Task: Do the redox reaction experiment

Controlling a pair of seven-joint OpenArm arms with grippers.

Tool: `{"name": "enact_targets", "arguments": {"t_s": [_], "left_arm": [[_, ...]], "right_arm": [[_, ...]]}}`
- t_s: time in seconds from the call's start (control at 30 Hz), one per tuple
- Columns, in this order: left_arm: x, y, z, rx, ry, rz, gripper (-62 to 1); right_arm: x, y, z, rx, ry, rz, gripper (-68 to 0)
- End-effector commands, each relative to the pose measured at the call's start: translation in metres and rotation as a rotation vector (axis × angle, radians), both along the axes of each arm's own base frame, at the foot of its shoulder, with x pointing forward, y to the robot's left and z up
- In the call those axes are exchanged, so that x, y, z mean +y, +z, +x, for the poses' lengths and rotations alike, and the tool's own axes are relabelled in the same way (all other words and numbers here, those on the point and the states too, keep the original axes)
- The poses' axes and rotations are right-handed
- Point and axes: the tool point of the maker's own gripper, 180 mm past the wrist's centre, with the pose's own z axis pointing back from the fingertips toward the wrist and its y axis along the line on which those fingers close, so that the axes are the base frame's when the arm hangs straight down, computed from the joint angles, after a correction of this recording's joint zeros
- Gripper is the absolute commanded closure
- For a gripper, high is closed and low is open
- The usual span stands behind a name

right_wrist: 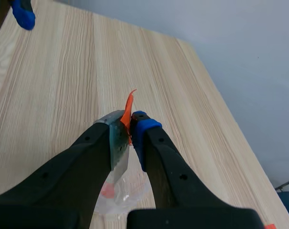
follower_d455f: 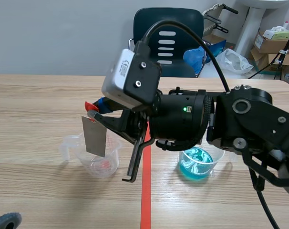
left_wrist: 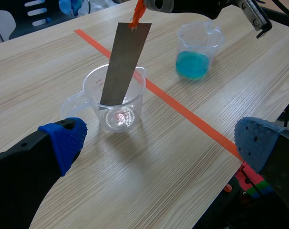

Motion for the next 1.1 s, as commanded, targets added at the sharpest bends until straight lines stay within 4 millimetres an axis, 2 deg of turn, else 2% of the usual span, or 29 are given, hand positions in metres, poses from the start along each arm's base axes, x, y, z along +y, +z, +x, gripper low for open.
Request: {"name": "enact_targets", "arguments": {"t_s": [0.0, 0.6, 0.93, 1.07], "left_arm": [[-0.003, 0.006, 0.000, -0.015, 0.004, -0.029, -62.3], [-0.003, 0.006, 0.000, -0.015, 0.004, -0.029, -62.3], [-0.003, 0.006, 0.000, -0.015, 0.004, -0.029, -62.3], [-0.003, 0.006, 0.000, -0.015, 0.004, -0.029, -62.3]], "right_arm": [[-0.001, 0.011, 0.006, 0.000, -0.010, 0.038, -1.0], [-0.017, 0.029, 0.026, 0.143, -0.084, 0.150, -1.0], [-0.017, 0.035, 0.026, 0.240, -0.089, 0.184, -1.0], [-0.017, 0.046, 0.024, 0.250, -0.091, 0.187, -1.0]]}}
